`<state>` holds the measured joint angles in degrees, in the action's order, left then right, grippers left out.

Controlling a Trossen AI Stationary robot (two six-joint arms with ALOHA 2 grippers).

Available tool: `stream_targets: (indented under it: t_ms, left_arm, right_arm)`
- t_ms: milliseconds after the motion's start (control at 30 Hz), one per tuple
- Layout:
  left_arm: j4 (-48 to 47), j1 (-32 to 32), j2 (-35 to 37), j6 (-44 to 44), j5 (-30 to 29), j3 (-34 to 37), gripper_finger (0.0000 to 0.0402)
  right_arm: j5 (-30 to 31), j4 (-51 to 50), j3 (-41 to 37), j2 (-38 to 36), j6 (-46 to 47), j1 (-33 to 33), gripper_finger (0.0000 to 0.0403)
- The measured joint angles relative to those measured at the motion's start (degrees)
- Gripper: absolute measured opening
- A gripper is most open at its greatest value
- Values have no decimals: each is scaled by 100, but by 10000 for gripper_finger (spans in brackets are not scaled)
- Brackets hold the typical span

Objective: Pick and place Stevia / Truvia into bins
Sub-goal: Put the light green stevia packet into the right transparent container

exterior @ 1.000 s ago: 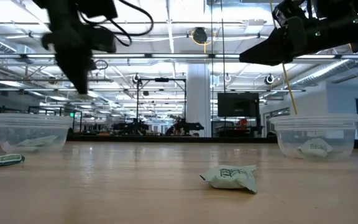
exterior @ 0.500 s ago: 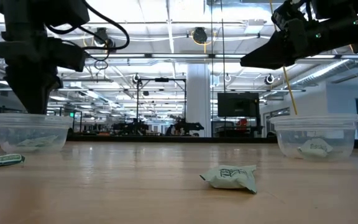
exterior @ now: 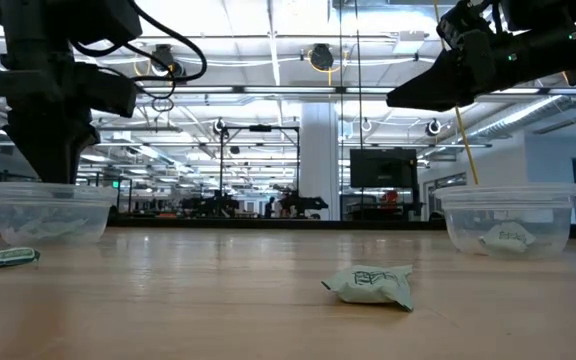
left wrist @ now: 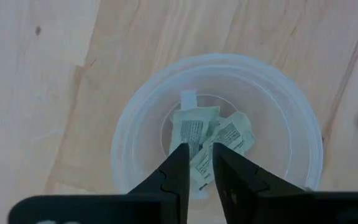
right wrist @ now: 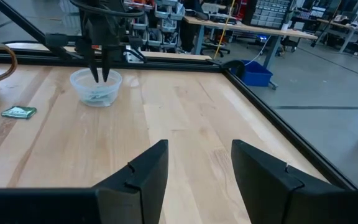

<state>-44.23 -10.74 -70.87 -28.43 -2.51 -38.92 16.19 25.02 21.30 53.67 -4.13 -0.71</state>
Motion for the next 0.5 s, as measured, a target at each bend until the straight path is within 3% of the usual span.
stream_targets:
  t_ms: [333, 500]
  left_arm:
    - [-379, 118, 0, 323, -7, -734, 82]
    - [-290, 117, 2, 900, 70, -1270, 75]
  right_arm:
    - [-16, 421, 0, 0, 179, -15, 171]
    - [-343, 415, 0, 0, 193, -15, 171]
